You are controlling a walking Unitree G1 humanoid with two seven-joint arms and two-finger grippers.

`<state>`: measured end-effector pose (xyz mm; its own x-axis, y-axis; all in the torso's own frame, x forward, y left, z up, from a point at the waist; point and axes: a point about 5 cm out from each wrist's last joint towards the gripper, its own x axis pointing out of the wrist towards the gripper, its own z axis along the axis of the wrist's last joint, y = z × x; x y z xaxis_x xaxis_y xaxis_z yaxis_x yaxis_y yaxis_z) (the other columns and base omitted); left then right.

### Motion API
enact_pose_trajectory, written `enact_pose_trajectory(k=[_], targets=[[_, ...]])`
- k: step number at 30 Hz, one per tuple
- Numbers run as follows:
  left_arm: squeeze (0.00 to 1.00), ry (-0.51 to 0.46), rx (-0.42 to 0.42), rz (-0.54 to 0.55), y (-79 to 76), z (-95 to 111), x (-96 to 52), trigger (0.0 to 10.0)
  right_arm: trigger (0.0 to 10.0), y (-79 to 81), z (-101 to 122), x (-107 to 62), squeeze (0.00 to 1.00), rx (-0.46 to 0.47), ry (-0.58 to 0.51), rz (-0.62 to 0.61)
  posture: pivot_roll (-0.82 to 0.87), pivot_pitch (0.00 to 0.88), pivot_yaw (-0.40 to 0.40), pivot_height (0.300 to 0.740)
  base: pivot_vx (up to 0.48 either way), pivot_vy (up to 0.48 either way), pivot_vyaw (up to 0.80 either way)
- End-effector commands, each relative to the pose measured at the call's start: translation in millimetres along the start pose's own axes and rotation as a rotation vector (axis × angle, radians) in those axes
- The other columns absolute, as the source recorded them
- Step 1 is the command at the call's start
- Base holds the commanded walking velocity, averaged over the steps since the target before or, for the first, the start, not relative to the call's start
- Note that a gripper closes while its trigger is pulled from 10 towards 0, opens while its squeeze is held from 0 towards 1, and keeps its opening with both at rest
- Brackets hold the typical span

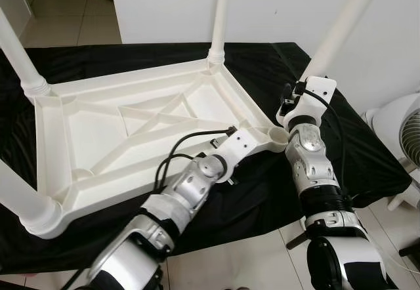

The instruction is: Building children table

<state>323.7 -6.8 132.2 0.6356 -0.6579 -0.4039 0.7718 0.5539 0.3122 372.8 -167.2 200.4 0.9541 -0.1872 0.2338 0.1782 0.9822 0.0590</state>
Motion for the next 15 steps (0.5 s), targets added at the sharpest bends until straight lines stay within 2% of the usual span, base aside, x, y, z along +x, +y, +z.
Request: enact_pose_trajectory(k=[1,2,3,4,5,6,7,9,10,11,13,14,15], targets=[[0.00,-0.003,0.059,-0.105,-10.2,0.7,-1.3,5.3,10.0,-1.4,1.1,0.1,0.00,0.001,-0.004,-0.008,0.09,0.038,-0.034,0.740,0.000,0.000,0.00],[0.00,0.000,0.066,-0.112,-9.9,-1.1,-3.0,5.3,10.0,-1.3,1.1,0.1,0.00,0.001,-0.004,-0.007,0.09,0.038,-0.034,0.740,0.000,0.000,0.00],[0.00,0.009,0.086,-0.137,-6.9,-9.3,-11.3,4.7,10.0,-0.9,0.9,0.0,0.00,0.002,-0.004,-0.005,0.09,0.033,-0.035,0.740,0.000,0.000,0.00],[0.00,0.019,0.100,-0.152,-3.5,-16.8,-19.3,5.8,10.0,-0.5,0.8,0.0,0.00,0.003,-0.003,-0.003,0.09,0.033,-0.035,0.740,0.000,0.000,0.00],[0.00,0.026,0.110,-0.164,-1.5,-21.8,-25.1,6.0,10.0,-0.2,0.8,0.0,0.00,0.004,-0.002,-0.001,0.09,0.033,-0.035,0.740,0.000,0.000,0.00],[0.00,0.026,0.110,-0.164,-1.5,-21.8,-25.1,6.0,10.0,-0.2,0.8,0.0,0.00,0.004,-0.002,-0.001,0.09,0.033,-0.035,0.740,0.000,0.000,0.00],[0.00,0.044,0.127,-0.186,3.4,-32.5,-38.5,6.1,10.0,1.0,-0.8,-0.4,0.00,0.002,0.004,0.009,0.10,0.032,-0.041,0.740,0.000,0.000,0.00],[0.00,0.044,0.127,-0.186,3.4,-32.5,-38.5,6.1,10.0,1.0,-0.8,-0.4,0.00,0.002,0.004,0.009,0.10,0.032,-0.041,0.740,0.000,0.000,0.00],[0.00,0.061,0.138,-0.189,7.8,-40.3,-48.6,8.3,10.0,3.8,-2.1,-0.8,0.00,0.000,0.011,0.028,0.10,0.030,-0.046,0.740,0.000,0.000,0.00],[0.00,0.069,0.141,-0.187,9.8,-43.0,-52.4,8.7,10.0,5.4,-2.4,-0.9,0.00,-0.001,0.013,0.038,0.10,0.030,-0.046,0.740,0.000,0.000,0.00],[0.00,0.076,0.141,-0.186,11.6,-45.2,-55.3,8.7,10.0,6.9,-2.7,-1.0,0.00,-0.001,0.015,0.049,0.10,0.029,-0.047,0.740,0.000,0.000,0.00],[0.00,0.084,0.139,-0.186,13.5,-47.8,-58.5,8.4,10.0,8.5,-2.9,-1.2,0.00,-0.006,0.016,0.062,0.11,0.027,-0.051,0.740,0.000,0.000,0.00],[0.00,0.088,0.134,-0.179,15.5,-49.5,-61.3,10.0,10.0,9.7,-3.4,-1.5,0.00,-0.009,0.017,0.072,0.11,0.026,-0.053,0.740,0.000,0.000,0.00]])
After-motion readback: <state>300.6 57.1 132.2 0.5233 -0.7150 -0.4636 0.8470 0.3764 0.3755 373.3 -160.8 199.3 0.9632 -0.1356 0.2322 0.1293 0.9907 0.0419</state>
